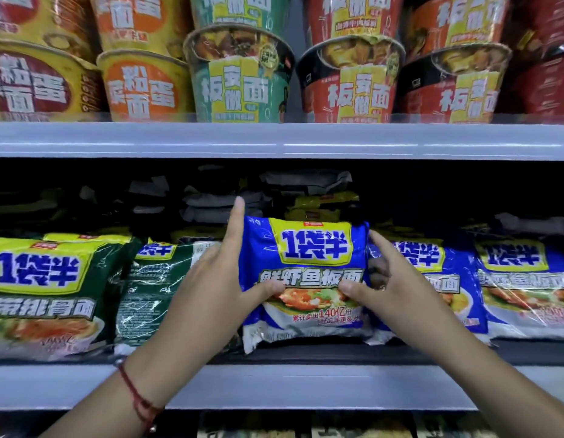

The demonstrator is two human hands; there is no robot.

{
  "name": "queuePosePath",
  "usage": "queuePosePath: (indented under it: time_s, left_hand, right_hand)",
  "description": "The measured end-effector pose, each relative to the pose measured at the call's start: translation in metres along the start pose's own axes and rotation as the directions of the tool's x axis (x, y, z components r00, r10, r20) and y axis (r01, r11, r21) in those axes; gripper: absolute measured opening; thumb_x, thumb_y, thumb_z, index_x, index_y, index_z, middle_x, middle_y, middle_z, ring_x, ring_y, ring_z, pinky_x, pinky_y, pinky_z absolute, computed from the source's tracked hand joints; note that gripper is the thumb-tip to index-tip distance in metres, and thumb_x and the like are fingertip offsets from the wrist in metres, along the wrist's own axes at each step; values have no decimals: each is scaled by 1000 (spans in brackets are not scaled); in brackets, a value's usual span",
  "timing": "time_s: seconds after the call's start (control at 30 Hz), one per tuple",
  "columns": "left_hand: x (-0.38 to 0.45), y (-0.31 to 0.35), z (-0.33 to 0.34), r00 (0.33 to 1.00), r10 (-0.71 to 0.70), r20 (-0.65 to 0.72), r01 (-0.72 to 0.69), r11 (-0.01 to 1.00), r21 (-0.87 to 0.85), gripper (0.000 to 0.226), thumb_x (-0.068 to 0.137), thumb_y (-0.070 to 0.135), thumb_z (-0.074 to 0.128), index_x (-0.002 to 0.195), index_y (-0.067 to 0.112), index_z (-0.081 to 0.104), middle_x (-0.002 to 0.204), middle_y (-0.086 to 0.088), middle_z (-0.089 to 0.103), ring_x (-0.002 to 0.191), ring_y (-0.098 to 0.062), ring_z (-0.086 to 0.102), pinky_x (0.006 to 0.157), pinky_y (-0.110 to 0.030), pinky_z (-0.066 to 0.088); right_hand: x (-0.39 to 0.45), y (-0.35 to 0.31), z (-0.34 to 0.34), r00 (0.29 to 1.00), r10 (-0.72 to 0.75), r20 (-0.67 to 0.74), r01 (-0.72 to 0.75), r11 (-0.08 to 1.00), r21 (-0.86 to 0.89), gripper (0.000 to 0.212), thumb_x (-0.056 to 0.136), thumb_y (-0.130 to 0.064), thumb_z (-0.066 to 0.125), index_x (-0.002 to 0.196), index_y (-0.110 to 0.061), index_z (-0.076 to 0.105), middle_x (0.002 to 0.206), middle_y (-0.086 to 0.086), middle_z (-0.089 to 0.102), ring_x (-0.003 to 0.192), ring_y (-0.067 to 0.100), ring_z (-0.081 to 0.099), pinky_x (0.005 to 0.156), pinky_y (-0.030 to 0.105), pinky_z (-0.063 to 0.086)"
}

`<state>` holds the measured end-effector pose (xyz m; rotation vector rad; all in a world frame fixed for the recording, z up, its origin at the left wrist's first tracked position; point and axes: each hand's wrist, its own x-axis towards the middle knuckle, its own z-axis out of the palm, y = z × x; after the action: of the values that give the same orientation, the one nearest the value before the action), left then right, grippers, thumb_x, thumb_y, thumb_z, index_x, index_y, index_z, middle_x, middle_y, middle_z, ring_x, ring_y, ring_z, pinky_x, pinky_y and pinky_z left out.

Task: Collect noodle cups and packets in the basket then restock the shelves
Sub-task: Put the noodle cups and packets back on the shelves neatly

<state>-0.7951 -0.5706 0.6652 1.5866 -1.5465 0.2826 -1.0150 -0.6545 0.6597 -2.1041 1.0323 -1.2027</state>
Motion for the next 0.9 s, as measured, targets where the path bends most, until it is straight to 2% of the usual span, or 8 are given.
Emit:
queuePosePath:
  time_s: [0.1, 0.2, 0.3, 0.43, 0.53, 0.6, 0.7, 0.9]
  left_hand:
    - [11, -14, 1, 997, 32, 67, -46, 973, 226, 119, 70, 70, 64, 137, 50, -32, 112, 9, 43, 119, -15, 38, 96, -31, 33]
    - [11, -26, 6, 984, 144, 101, -170, 926, 337, 99, 70, 81, 39, 151, 46, -7, 145, 7, 36, 131, -12, 24, 110, -34, 25]
    - [5, -27, 10, 966, 247, 80, -258, 884, 390, 84, 78, 83, 35, 150, 43, 17, 155, -1, 21, 139, -18, 17, 112, -39, 21]
    - [6, -15, 27, 868, 440, 230, -495, 739, 456, 90, 77, 83, 39, 150, 32, 30, 160, -9, 22, 146, -29, 22, 118, -43, 14]
    - [14, -11, 40, 818, 471, 330, -575, 647, 501, 99, 74, 84, 40, 152, 24, 30, 159, -11, 28, 143, -31, 30, 113, -46, 16]
    - [19, -13, 42, 811, 457, 366, -586, 628, 512, 108, 73, 88, 38, 153, 16, 30, 158, -8, 31, 141, -28, 37, 111, -44, 18]
    - [24, -18, 38, 805, 427, 411, -592, 616, 520, 117, 66, 93, 38, 151, 12, 34, 156, -5, 35, 139, -25, 42, 109, -42, 21]
    - [23, -22, 37, 806, 416, 421, -592, 586, 554, 124, 60, 96, 37, 150, 10, 36, 154, -9, 38, 135, -28, 44, 107, -43, 24]
  right_hand:
    - [-1, -2, 3, 999, -22, -47, 16, 992, -128, 94, 85, -33, 74, 153, -45, 10, 104, -30, 51, 88, -10, 61, 64, 20, 56]
    - [-7, -3, 10, 996, -74, -58, 54, 955, -291, 95, 87, -42, 69, 153, -46, 0, 106, -28, 49, 94, 1, 57, 79, 31, 55]
    - [-12, -2, 15, 986, -155, -66, 107, 878, -467, 88, 92, -50, 58, 154, -41, -3, 125, -18, 46, 107, 4, 47, 84, 23, 43]
    - [-6, 1, 15, 952, -301, -60, 192, 735, -650, 79, 94, -53, 51, 156, -33, 8, 157, -9, 19, 140, 12, 21, 112, 28, 27]
    - [1, 6, 16, 931, -347, 116, 317, 606, -729, 82, 93, -67, 38, 157, -26, 11, 163, -1, 11, 149, 20, 5, 120, 29, 3]
    - [6, 13, 16, 921, -300, 248, 374, 499, -782, 88, 92, -75, 28, 156, -15, 19, 162, 6, 22, 150, 26, 16, 120, 37, 7]
    - [13, 21, 7, 918, -225, 326, 393, 412, -822, 103, 85, -85, 25, 154, -8, 27, 158, 8, 32, 146, 26, 31, 113, 42, 14]
    - [15, 26, -5, 893, -222, 393, 448, 332, -830, 123, 71, -96, 25, 155, -8, 22, 162, 7, 22, 149, 25, 21, 115, 44, 12]
